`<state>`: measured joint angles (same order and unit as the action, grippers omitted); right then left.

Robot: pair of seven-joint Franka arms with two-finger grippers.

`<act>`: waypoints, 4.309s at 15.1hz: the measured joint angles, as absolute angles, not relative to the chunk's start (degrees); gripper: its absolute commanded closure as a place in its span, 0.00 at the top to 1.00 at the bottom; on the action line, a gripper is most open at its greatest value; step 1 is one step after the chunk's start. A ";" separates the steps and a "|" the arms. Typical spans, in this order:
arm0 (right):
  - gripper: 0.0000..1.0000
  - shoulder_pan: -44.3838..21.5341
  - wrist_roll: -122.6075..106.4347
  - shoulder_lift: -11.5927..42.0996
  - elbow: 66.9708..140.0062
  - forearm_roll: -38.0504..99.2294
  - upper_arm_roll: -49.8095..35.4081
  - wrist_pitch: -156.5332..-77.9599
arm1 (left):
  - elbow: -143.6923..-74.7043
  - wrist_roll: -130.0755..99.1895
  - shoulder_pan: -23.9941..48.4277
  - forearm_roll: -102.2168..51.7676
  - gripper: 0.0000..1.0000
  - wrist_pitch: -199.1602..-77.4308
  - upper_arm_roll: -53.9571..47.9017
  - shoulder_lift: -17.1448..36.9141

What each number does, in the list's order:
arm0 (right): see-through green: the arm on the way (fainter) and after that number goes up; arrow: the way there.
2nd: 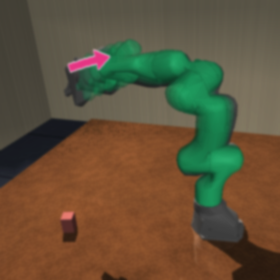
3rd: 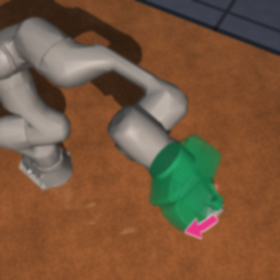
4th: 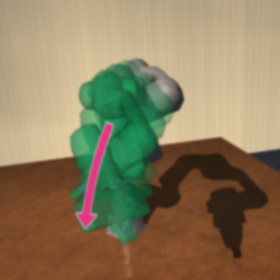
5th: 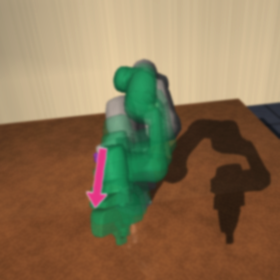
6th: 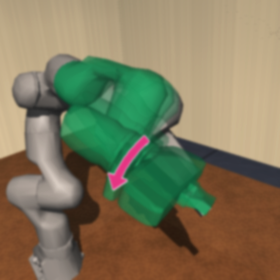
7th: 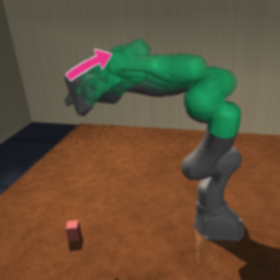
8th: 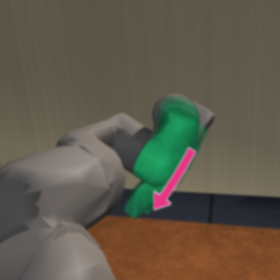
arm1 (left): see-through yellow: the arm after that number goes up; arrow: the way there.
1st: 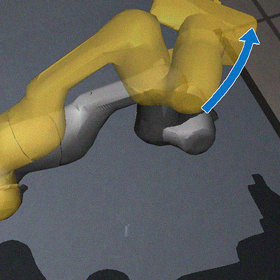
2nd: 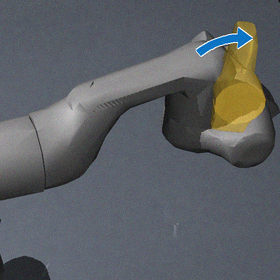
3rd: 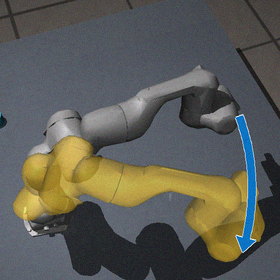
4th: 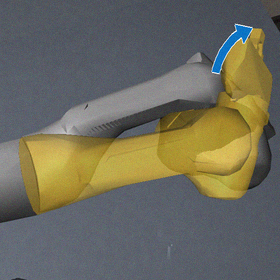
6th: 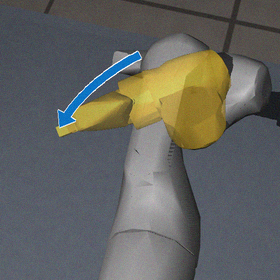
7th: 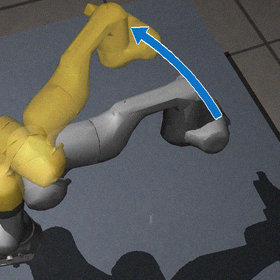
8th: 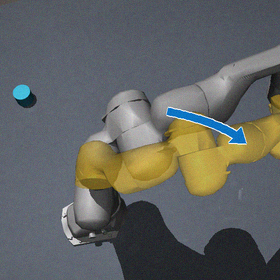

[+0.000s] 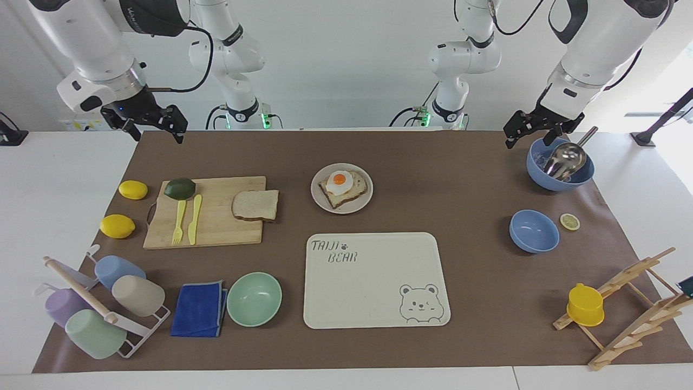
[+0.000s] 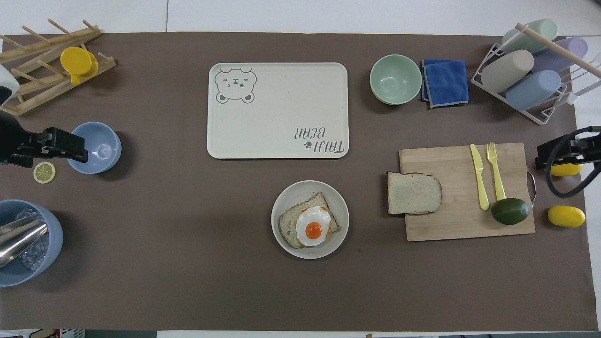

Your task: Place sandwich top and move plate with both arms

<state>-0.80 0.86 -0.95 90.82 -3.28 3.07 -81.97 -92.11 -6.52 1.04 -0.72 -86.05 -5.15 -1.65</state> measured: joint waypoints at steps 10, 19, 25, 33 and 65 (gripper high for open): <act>1.00 -2.63 0.46 -0.96 91.04 -3.11 2.58 -82.13 | -92.11 -6.52 1.04 -0.72 1.00 -86.05 -5.15 -1.65; 1.00 -25.23 22.30 8.37 104.01 -10.73 1.83 -100.95 | -92.11 -6.52 1.04 -0.72 1.00 -86.05 -5.15 -1.65; 1.00 -29.58 29.96 19.30 108.44 -20.37 2.34 -106.35 | -92.11 -6.52 1.04 -0.72 1.00 -86.05 -5.15 -1.65; 0.94 -31.68 35.79 19.26 113.73 -26.27 2.27 -107.85 | -92.11 -6.52 1.04 -0.72 1.00 -86.05 -5.15 -1.65; 1.00 -45.92 43.52 23.51 96.38 -12.12 -4.77 -108.01 | -92.13 -6.53 0.99 -0.72 1.00 -86.02 -4.98 -1.65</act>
<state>-45.92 43.52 23.51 96.38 -12.12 -4.77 -108.01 -92.13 -6.53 0.99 -0.72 -86.02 -4.98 -1.65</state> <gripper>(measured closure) 0.366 0.000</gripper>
